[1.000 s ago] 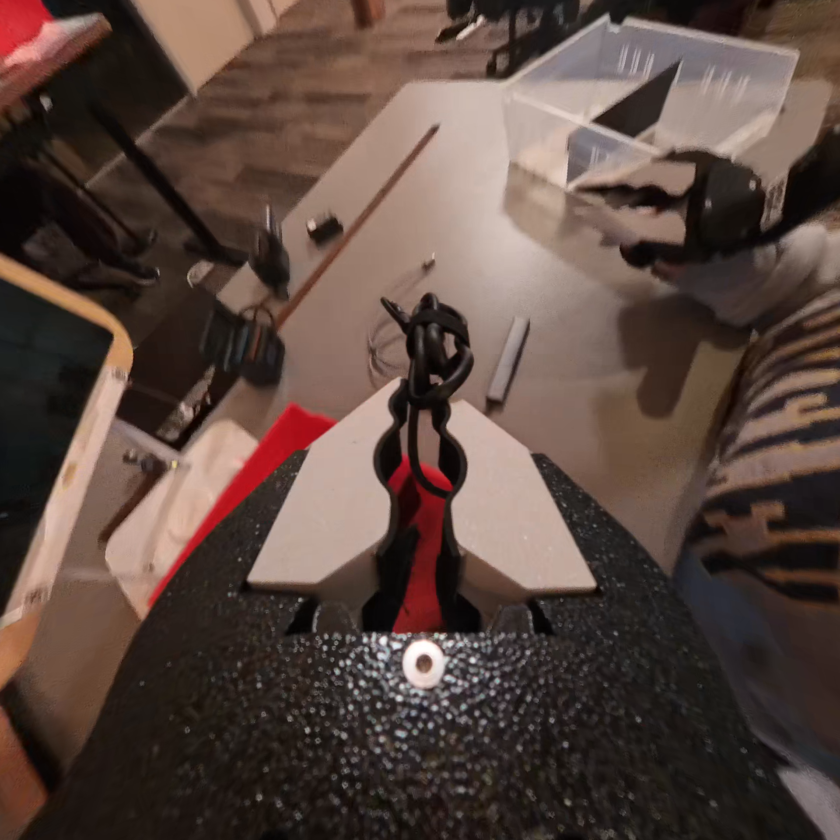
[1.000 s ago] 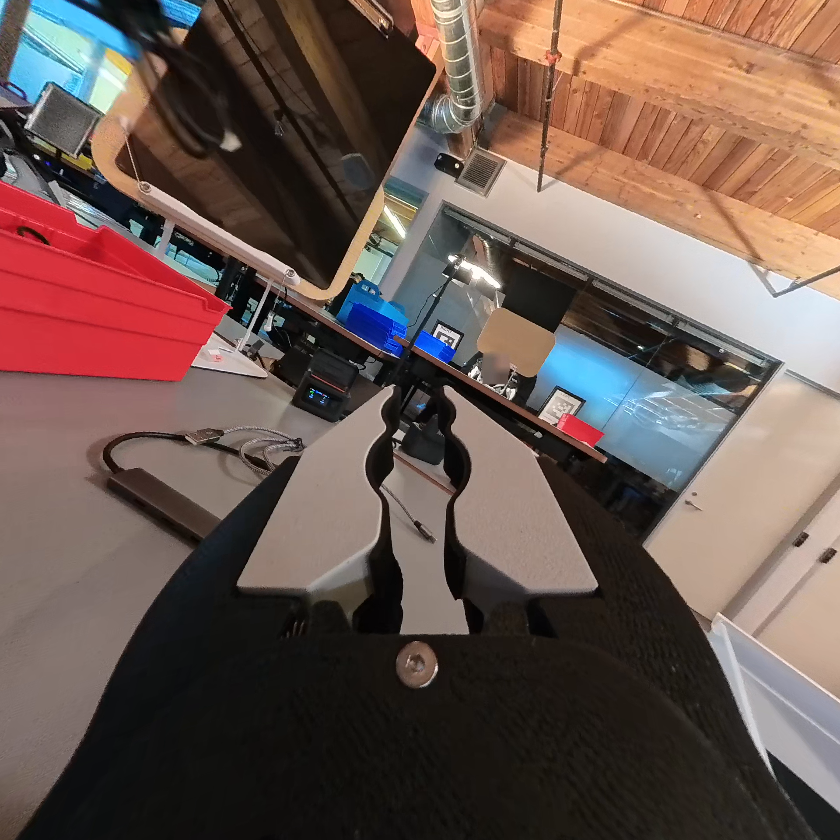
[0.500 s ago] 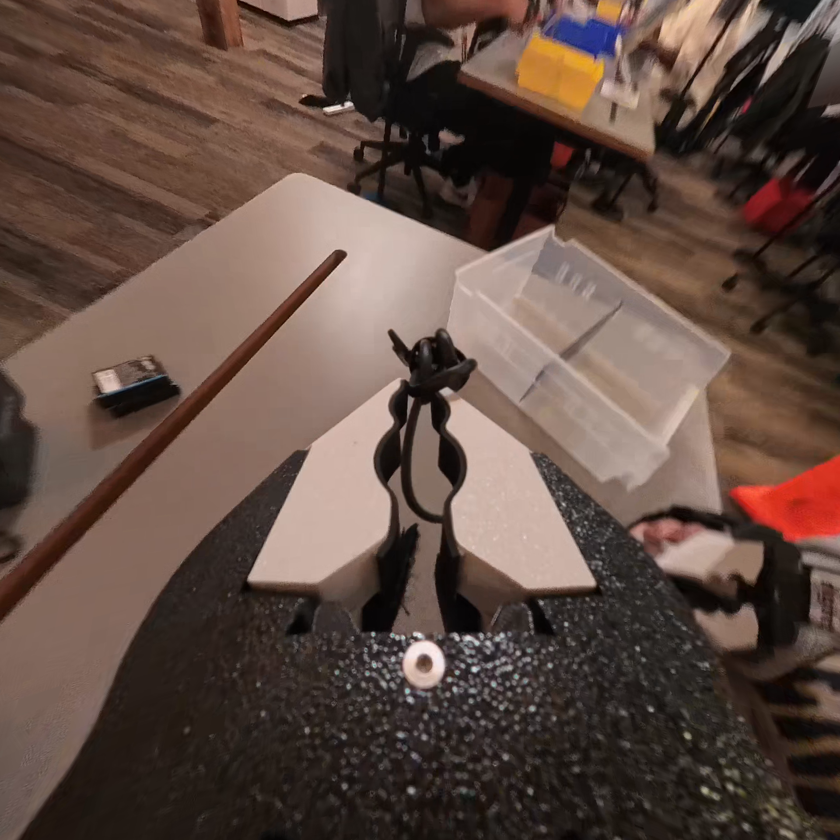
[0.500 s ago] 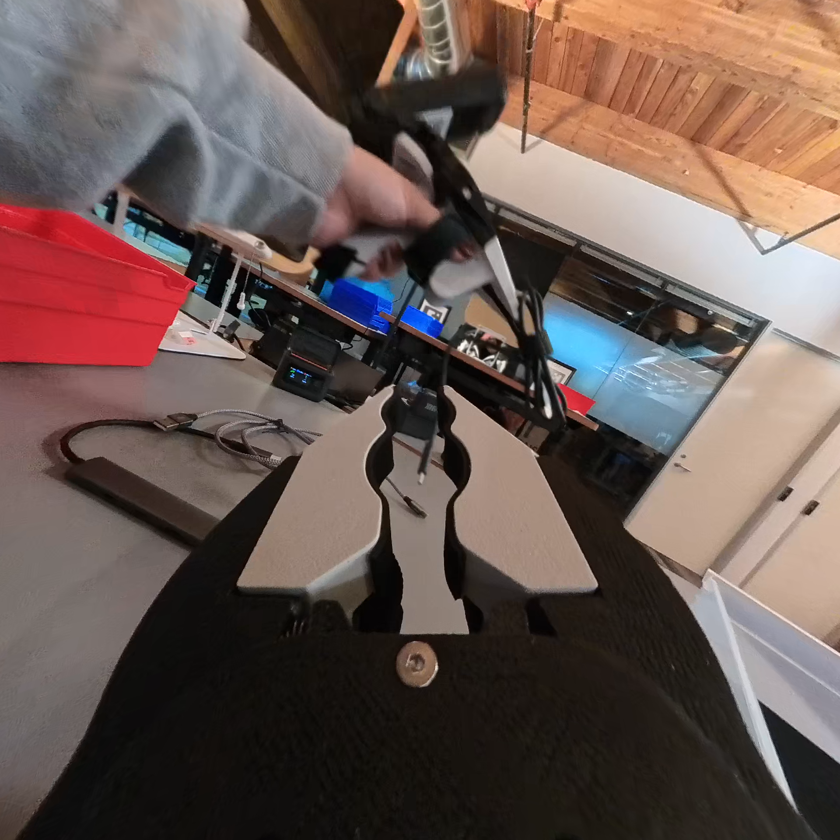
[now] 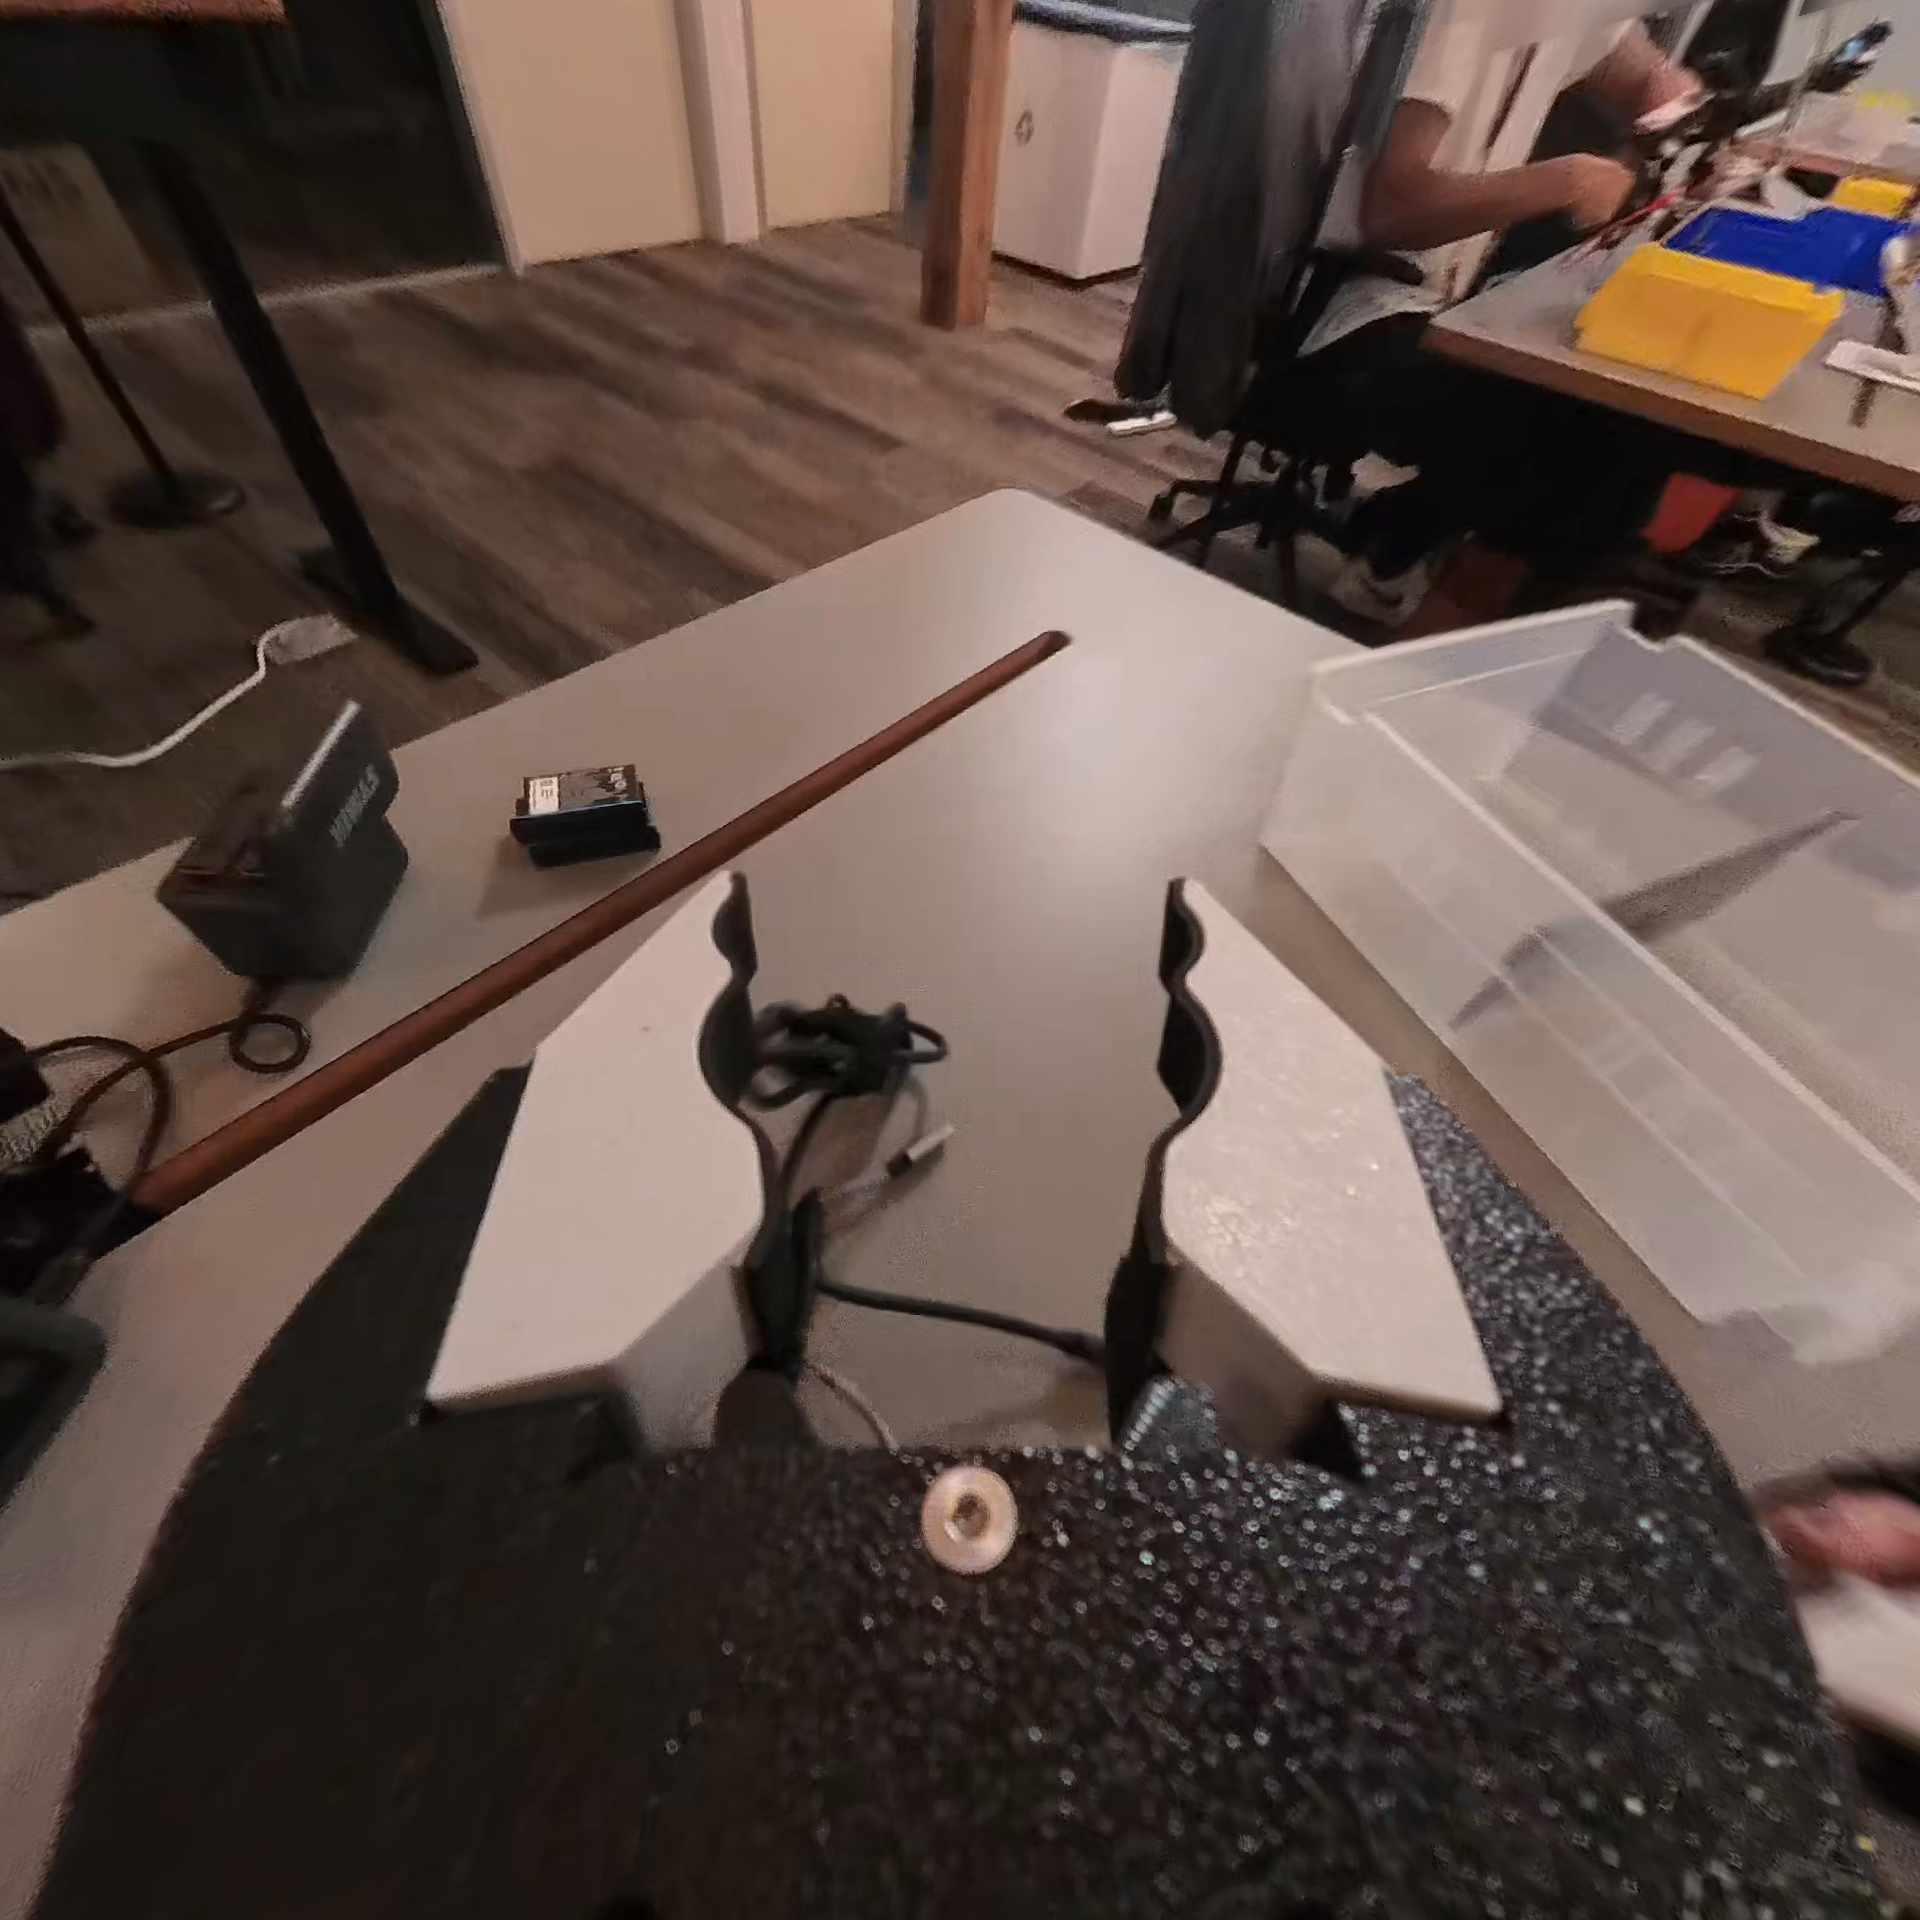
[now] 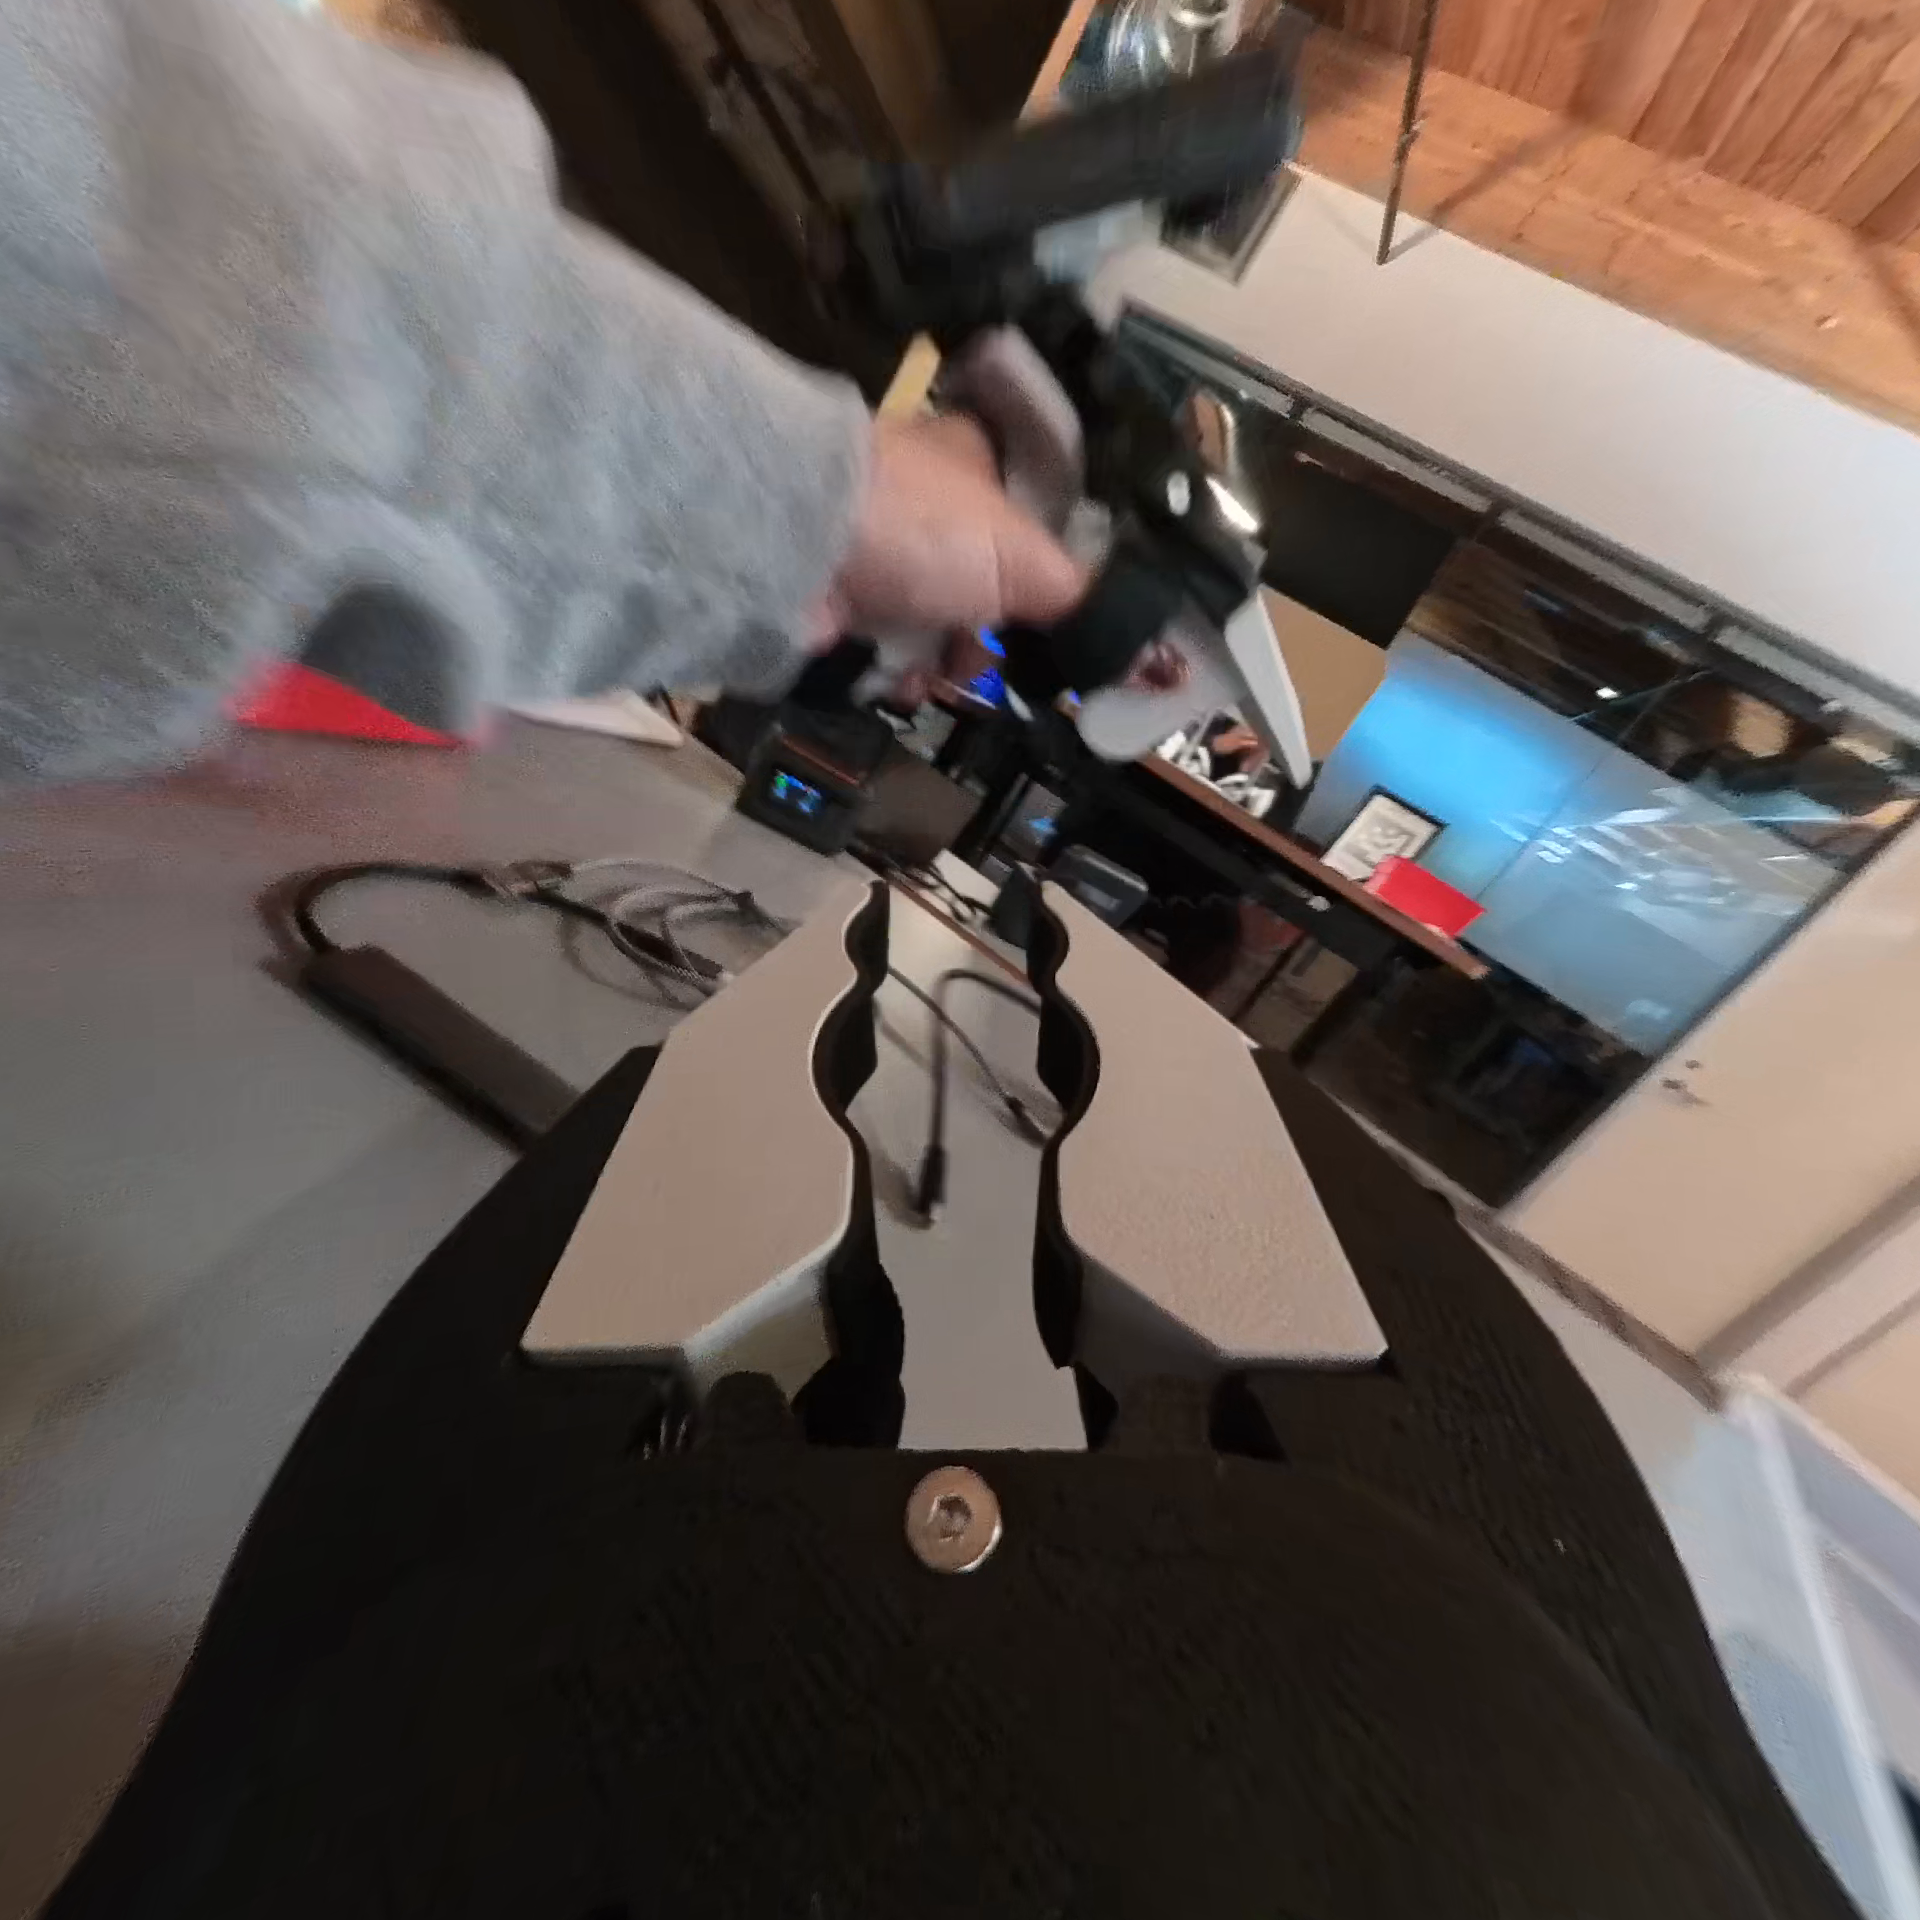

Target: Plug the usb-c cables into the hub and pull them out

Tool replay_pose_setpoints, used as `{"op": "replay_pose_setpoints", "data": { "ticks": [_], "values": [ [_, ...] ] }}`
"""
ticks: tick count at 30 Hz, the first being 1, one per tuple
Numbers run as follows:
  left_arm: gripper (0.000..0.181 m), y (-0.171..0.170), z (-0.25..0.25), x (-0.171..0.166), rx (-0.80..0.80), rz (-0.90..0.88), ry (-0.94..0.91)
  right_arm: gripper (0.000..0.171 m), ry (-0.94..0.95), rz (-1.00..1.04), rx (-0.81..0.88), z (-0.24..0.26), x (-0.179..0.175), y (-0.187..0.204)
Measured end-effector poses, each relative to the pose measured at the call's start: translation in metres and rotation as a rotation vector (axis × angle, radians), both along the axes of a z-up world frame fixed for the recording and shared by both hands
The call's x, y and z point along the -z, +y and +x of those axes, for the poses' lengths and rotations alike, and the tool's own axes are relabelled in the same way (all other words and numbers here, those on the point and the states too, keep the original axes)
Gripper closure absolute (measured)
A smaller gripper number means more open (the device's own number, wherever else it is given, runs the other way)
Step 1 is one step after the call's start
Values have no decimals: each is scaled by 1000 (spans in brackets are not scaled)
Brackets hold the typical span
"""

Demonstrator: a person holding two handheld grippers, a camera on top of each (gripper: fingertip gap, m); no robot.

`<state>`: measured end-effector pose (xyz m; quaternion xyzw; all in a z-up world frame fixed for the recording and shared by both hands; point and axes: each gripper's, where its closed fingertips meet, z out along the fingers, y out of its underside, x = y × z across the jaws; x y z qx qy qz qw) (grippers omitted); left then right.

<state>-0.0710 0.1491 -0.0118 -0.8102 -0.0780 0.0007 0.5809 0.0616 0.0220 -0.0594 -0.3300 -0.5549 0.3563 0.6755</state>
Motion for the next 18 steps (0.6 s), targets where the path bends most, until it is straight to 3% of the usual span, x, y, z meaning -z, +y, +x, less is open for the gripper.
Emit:
{"op": "replay_pose_setpoints", "data": {
  "ticks": [3,8,10,13,16,18],
  "values": [
    [109,-57,28,-17,13,20,71,146,-69,196,-5,-7,12,-12],
    [120,-156,59,-14,-14,23,199,133,-485,45,-405,-24,60,-60],
    [125,-187,70,-10,3,26,223,127,-683,25,-474,-33,78,-65],
    [126,-221,82,-7,-9,40,221,118,-947,50,-560,-47,104,-69],
    [128,-245,90,-4,-18,58,234,119,-1188,117,-612,-51,128,-69],
    [129,-257,92,-2,-34,67,248,125,-1253,119,-649,-54,130,-72]
  ]
}}
